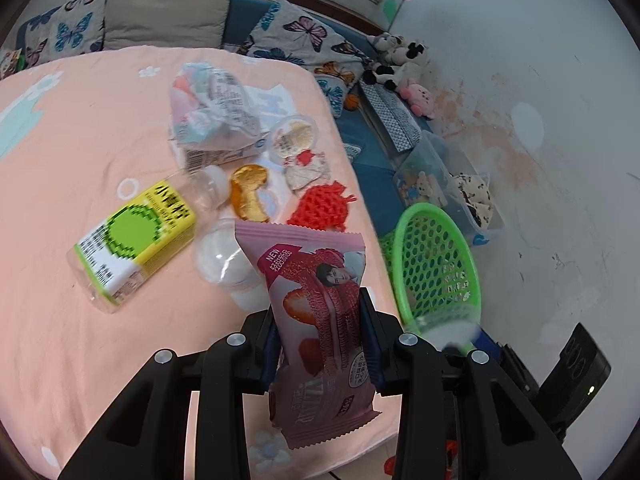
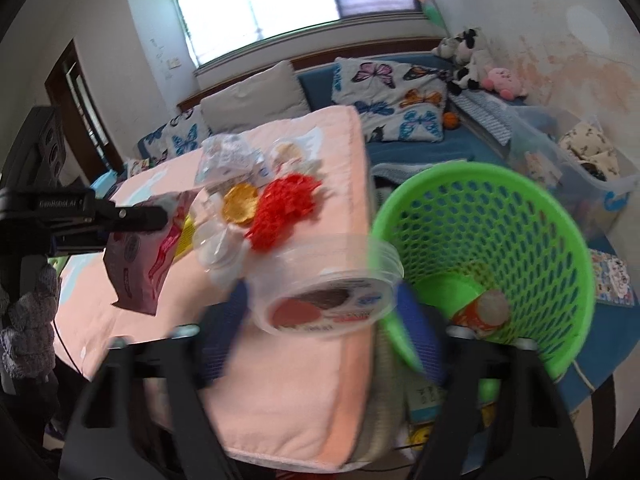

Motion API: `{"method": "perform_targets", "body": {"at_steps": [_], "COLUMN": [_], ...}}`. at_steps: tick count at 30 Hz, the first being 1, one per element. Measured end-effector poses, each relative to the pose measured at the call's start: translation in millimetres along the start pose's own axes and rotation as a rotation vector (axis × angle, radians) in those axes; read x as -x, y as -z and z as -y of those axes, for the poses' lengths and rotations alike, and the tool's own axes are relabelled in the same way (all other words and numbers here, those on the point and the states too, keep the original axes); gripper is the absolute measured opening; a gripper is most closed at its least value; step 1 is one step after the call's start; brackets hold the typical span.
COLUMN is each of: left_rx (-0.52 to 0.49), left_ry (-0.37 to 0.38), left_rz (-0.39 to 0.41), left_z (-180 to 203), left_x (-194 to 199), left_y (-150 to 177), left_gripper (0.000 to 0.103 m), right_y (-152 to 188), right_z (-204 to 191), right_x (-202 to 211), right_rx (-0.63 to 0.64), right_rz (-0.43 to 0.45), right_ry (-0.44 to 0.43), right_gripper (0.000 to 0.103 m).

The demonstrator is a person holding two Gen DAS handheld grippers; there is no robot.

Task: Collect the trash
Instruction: 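Carry the clear lid and pink wrapper toward the green basket with both tools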

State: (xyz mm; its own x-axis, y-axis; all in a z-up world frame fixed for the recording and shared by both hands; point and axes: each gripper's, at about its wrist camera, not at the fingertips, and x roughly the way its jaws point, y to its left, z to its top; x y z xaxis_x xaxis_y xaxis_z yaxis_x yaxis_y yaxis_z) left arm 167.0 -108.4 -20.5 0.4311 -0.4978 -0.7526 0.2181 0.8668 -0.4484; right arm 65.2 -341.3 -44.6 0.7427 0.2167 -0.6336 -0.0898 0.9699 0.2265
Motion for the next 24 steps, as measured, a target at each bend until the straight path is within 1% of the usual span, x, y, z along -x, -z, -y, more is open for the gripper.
{"method": "perform_targets", "body": {"at_steps": [4,7,11,15,17,19,21,22,24], "left_rx": [-0.029,-0.044,-0.051,-0.054,-0.055,-0.053,-0.053,-0.052,-0.051], "left_ry": [0.019,0.03,0.034,0.025,0.022,0.023,0.02,0.02,0.016], "left_rz": [-0.007,-0.022,-0.039,-0.051,-0.047,-0.041,-0.033,-0.03,-0.025], "left_z": [15,24,29,31,32,31,30,29,26], "left_x": [-8,-15,-24,-29,-28,-27,-24,-23,-20], "left_y": [-3,-4,-4,-3,-3,-6,-7,-6,-6], "left_gripper": [0.034,0.034,0.034,0.034,0.034,0.034,0.034,0.034,0.034], "right_y": [-8,-6,5,12,16,20,25,28,34], "right_z": [28,44,55,54,48,41,32,27,19], "right_x": [8,8,5,4,7,7,5,3,-2], "right_rx": [-0.05,-0.08,-0.122,-0.13,-0.117,-0.106,-0.085,-0.067,-0.049], "right_rz": [0.02,0.013,0.0,-0.012,-0.017,-0.029,-0.048,-0.059,-0.081], "right_ry": [0.046,0.075,0.071,0.04,0.026,0.005,-0.009,-0.014,-0.013], "right_gripper": [0.063,0.063,0.063,0.063,0.07,0.084,0.087,0.091,0.094]}}
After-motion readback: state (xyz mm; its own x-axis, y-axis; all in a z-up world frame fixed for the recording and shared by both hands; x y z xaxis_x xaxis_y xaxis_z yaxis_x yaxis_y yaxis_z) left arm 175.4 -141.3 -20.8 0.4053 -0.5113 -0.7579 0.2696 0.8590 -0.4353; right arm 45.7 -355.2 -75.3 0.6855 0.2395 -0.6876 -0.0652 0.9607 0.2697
